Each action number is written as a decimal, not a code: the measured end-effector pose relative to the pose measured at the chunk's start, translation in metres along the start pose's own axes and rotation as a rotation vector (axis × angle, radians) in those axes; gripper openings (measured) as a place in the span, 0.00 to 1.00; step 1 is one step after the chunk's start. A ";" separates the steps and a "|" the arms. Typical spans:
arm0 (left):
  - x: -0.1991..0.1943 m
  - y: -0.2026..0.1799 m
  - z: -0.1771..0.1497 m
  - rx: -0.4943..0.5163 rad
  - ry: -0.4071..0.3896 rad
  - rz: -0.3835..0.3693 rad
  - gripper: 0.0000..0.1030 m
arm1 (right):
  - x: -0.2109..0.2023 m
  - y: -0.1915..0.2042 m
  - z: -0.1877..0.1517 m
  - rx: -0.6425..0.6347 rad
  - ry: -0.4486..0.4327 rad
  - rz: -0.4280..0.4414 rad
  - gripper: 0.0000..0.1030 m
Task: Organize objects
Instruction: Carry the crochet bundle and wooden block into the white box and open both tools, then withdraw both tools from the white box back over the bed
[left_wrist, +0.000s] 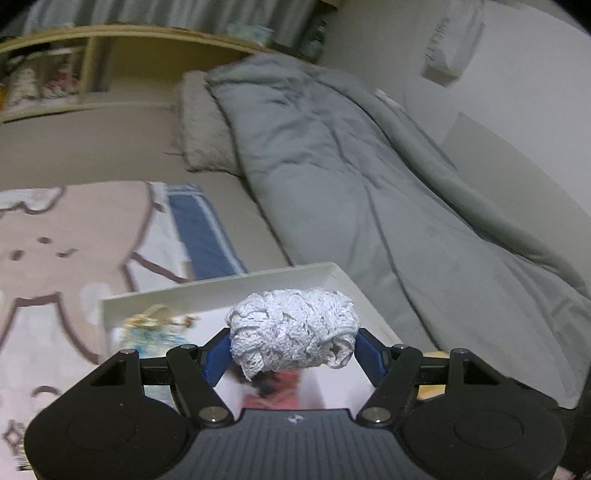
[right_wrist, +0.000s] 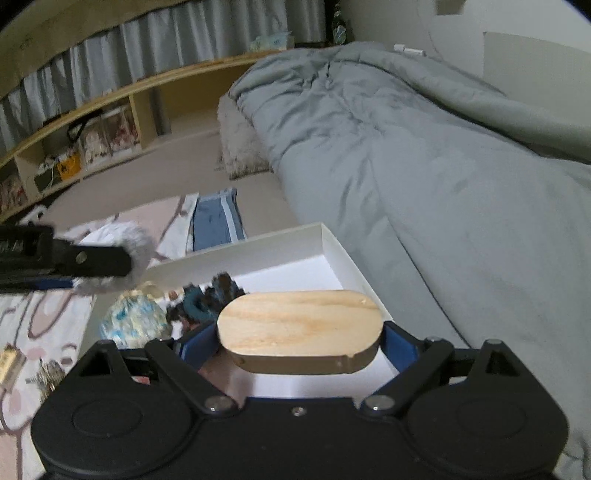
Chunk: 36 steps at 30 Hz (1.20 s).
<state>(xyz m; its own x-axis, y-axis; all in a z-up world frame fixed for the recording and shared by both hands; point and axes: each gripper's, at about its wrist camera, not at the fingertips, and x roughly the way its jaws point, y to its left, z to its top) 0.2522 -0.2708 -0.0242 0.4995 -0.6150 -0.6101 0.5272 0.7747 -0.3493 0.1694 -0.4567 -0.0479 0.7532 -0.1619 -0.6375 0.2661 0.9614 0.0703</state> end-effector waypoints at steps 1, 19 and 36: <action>0.004 -0.004 0.000 -0.001 0.010 -0.019 0.69 | 0.002 0.000 -0.002 -0.016 0.013 0.004 0.91; 0.040 -0.021 -0.024 -0.167 0.116 -0.105 0.88 | 0.005 0.011 -0.026 -0.175 0.157 0.099 0.98; 0.007 -0.009 -0.024 -0.128 0.085 -0.033 0.88 | -0.015 0.004 -0.016 -0.083 0.110 0.057 0.98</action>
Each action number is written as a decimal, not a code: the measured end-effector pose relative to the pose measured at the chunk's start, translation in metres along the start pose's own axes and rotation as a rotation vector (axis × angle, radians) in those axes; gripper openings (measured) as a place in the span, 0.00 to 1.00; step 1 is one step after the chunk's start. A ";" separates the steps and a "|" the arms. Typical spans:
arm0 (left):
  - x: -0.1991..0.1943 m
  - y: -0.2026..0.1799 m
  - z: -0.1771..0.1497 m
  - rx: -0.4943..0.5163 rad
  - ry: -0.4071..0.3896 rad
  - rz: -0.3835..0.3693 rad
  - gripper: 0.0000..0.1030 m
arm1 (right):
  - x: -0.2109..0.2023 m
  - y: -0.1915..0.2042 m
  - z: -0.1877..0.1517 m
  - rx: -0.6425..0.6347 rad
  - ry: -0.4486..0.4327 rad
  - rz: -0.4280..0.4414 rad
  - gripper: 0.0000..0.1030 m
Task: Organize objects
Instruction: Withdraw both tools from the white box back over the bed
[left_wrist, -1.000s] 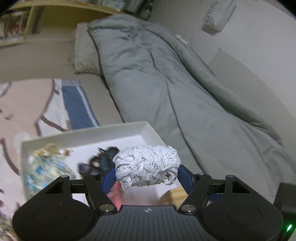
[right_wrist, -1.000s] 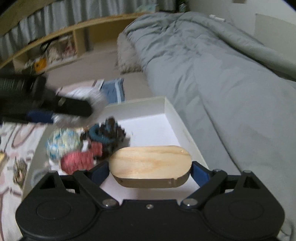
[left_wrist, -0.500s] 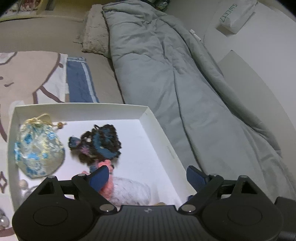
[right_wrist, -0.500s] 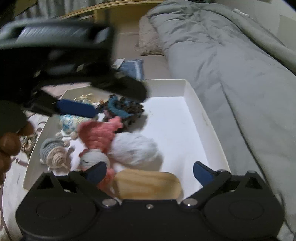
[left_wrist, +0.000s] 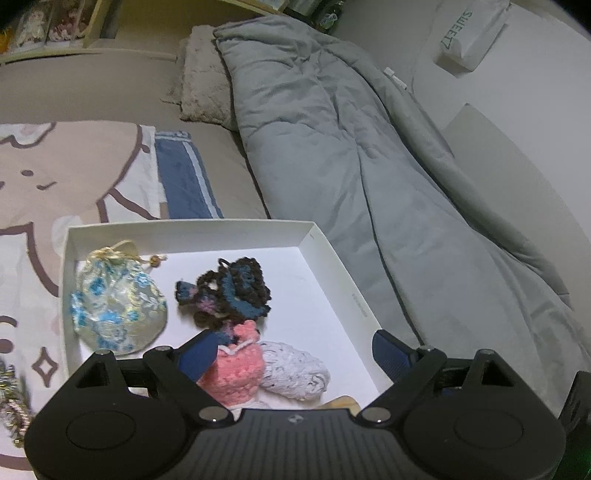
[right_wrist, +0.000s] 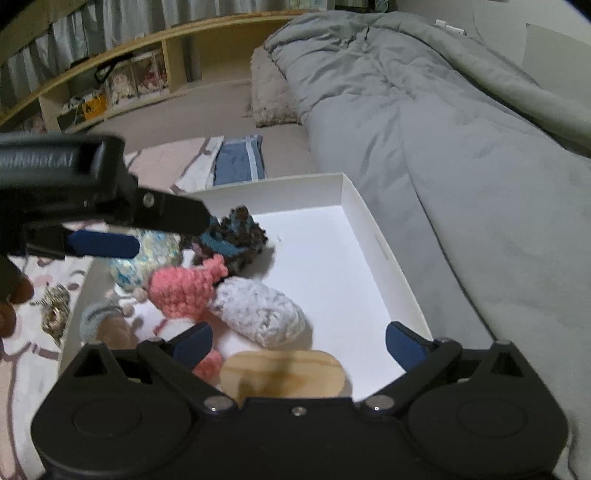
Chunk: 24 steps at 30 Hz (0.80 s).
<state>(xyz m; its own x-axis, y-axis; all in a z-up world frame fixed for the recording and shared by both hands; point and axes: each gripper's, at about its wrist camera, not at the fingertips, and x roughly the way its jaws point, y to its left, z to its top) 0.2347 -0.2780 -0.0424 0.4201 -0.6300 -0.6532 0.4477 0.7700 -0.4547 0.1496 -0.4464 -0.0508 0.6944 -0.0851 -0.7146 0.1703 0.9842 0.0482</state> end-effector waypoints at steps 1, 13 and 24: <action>-0.004 0.001 0.000 0.004 -0.004 0.006 0.88 | -0.002 0.000 0.001 0.008 -0.006 -0.002 0.98; -0.060 0.014 -0.002 0.042 -0.067 0.097 0.88 | -0.032 0.024 0.012 -0.027 -0.062 -0.007 0.98; -0.107 0.025 -0.011 0.075 -0.112 0.155 0.94 | -0.069 0.023 0.020 -0.003 -0.103 -0.013 0.98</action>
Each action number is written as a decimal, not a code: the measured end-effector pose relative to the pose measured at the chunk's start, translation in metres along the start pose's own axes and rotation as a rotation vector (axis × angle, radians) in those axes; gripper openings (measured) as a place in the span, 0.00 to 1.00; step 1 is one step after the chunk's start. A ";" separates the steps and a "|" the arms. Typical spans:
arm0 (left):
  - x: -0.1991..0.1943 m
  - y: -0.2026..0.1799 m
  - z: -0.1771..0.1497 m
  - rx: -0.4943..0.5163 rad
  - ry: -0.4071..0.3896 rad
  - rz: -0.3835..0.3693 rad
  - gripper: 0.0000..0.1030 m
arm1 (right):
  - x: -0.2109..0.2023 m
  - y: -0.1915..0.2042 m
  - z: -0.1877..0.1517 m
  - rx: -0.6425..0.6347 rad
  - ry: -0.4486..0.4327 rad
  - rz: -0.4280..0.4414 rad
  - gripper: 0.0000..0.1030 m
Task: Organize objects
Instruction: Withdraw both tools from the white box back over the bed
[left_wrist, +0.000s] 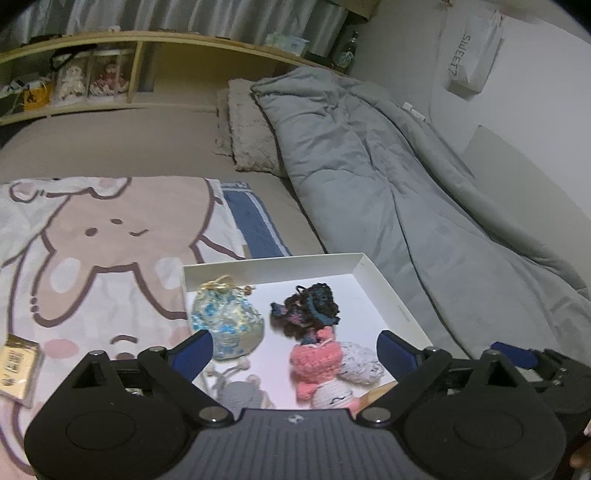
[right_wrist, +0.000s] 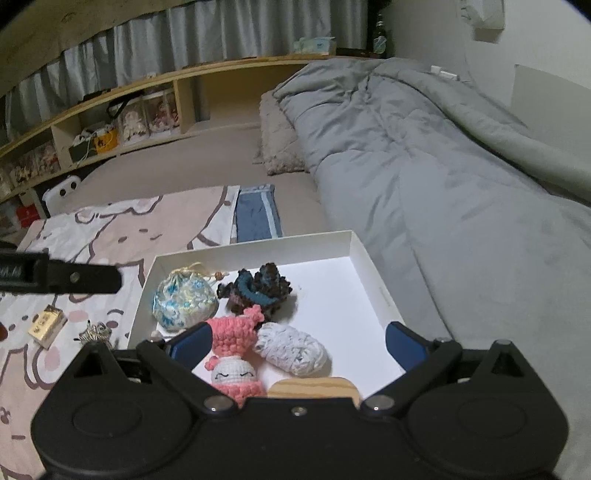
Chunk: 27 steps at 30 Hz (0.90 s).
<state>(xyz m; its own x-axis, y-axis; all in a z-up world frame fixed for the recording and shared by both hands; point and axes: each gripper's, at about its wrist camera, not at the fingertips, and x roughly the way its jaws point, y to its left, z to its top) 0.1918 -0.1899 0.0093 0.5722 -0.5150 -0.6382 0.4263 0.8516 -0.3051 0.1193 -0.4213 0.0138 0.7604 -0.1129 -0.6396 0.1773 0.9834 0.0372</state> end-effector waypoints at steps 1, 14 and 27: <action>-0.004 0.001 -0.001 0.004 -0.006 0.006 0.95 | -0.002 -0.001 -0.001 0.004 -0.001 -0.005 0.98; -0.047 0.011 -0.019 0.083 -0.051 0.106 1.00 | -0.037 0.000 -0.015 0.018 -0.024 -0.034 1.00; -0.089 0.012 -0.036 0.135 -0.087 0.115 1.00 | -0.075 0.008 -0.023 0.042 -0.060 -0.053 1.00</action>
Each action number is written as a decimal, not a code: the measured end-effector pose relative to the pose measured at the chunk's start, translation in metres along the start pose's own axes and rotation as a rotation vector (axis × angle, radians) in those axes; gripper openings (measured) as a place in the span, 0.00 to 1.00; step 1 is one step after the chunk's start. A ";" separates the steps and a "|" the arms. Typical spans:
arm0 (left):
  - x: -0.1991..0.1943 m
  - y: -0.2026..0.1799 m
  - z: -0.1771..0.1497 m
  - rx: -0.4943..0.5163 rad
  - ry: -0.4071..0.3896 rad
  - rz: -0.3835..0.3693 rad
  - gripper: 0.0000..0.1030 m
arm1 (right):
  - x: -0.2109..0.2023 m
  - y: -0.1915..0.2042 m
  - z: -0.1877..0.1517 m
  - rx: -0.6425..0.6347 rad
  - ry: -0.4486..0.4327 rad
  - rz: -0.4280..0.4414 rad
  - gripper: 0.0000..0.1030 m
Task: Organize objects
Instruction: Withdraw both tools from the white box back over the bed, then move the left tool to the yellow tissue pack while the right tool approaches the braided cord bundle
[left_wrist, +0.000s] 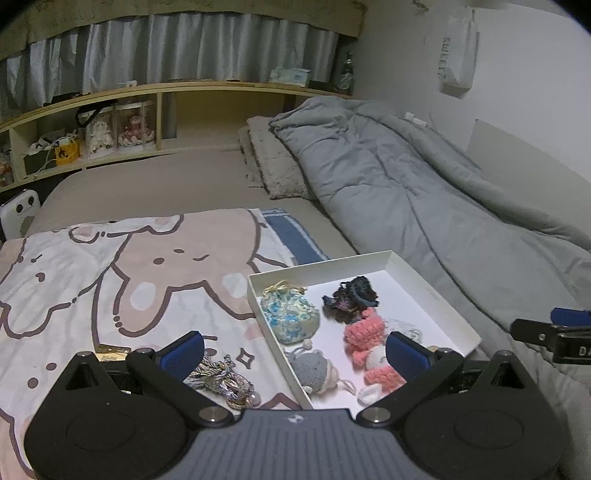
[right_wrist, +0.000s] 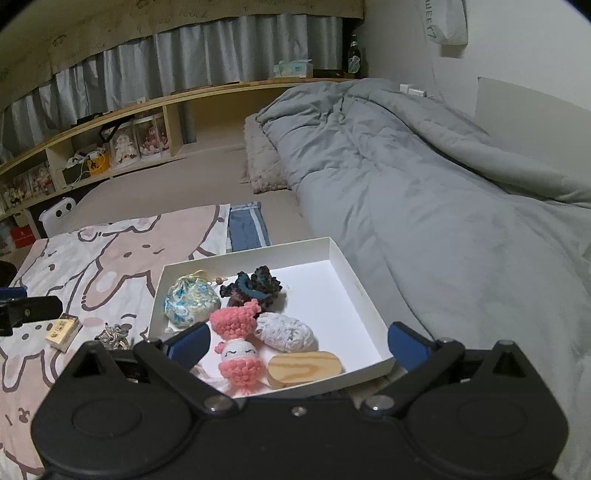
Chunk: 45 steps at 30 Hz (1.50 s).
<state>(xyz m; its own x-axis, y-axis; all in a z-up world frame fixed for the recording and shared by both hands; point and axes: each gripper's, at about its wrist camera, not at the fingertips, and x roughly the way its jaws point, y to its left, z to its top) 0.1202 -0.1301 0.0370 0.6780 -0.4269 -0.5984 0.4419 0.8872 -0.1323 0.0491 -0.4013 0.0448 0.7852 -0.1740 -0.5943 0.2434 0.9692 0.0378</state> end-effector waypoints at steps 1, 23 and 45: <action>-0.003 0.000 -0.001 0.000 -0.001 -0.006 1.00 | -0.002 0.001 0.000 0.002 -0.002 -0.001 1.00; -0.031 0.038 -0.005 -0.045 -0.036 0.048 1.00 | -0.014 0.029 0.001 0.034 -0.060 0.051 1.00; -0.018 0.138 -0.012 -0.190 -0.139 0.236 1.00 | 0.058 0.122 0.014 0.083 -0.123 0.235 1.00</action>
<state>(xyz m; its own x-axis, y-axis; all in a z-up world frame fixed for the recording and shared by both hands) 0.1617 0.0016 0.0199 0.8277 -0.2143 -0.5186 0.1550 0.9756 -0.1558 0.1320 -0.2957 0.0265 0.8875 0.0290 -0.4599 0.0883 0.9688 0.2314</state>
